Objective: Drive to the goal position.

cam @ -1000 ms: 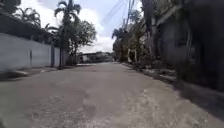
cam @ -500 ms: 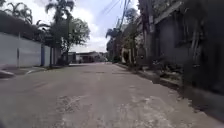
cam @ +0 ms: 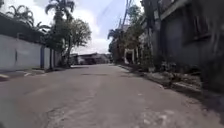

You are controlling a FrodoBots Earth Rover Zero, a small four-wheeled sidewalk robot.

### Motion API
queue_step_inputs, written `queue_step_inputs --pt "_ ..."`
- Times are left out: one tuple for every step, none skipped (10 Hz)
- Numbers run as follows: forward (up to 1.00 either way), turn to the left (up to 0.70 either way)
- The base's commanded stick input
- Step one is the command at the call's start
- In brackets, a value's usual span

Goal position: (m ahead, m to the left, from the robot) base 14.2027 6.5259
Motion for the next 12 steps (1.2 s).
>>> queue_step_inputs --pt "1.00 -0.40" --pt "1.00 -0.40" --pt "1.00 -0.40" --pt "1.00 -0.20" --pt "1.00 0.00" --pt "1.00 0.00" --pt "1.00 0.00" --pt "1.00 0.00" --pt "1.00 0.00" --pt "1.00 0.00" --pt "1.00 0.00" --pt "1.00 0.00"
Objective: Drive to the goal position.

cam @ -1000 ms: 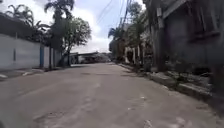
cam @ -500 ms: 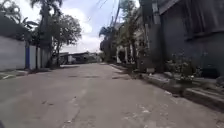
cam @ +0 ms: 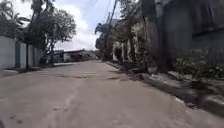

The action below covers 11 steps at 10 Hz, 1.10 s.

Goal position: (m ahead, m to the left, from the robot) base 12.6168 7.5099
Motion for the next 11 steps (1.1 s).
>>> queue_step_inputs --pt "1.00 0.00" --pt "1.00 0.00" --pt "1.00 0.00" --pt "1.00 0.00" --pt "1.00 0.00" --pt "1.00 0.00" --pt "1.00 0.00" --pt "1.00 -0.02" --pt "1.00 -0.22" --pt "1.00 -0.38" --pt "1.00 -0.40"
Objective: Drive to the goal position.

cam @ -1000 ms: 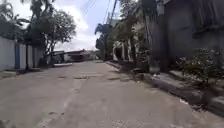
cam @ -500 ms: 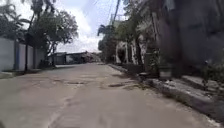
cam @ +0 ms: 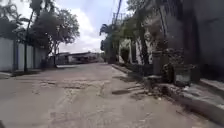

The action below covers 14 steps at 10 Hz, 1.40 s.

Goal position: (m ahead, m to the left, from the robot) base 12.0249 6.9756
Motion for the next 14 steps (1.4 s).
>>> queue_step_inputs --pt "1.00 -0.32" --pt "1.00 -0.13" --pt "1.00 0.00" --pt "1.00 0.00" --pt "1.00 0.00" --pt "1.00 0.00" --pt "1.00 0.00" --pt "1.00 0.00" --pt "1.00 0.00" --pt "1.00 0.00" --pt "1.00 0.05" --pt "1.00 0.20" --pt "1.00 0.27" --pt "1.00 0.08"
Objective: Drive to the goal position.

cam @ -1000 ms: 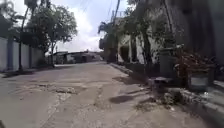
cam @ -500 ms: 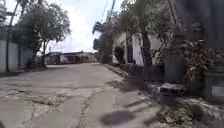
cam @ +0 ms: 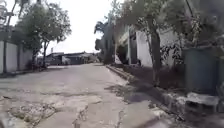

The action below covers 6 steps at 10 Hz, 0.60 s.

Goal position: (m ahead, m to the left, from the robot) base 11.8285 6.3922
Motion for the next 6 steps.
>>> queue_step_inputs --pt "1.00 0.00" --pt "1.00 0.00" --pt "1.00 0.00" --pt "1.00 0.00" --pt "1.00 0.00" --pt "1.00 0.00"
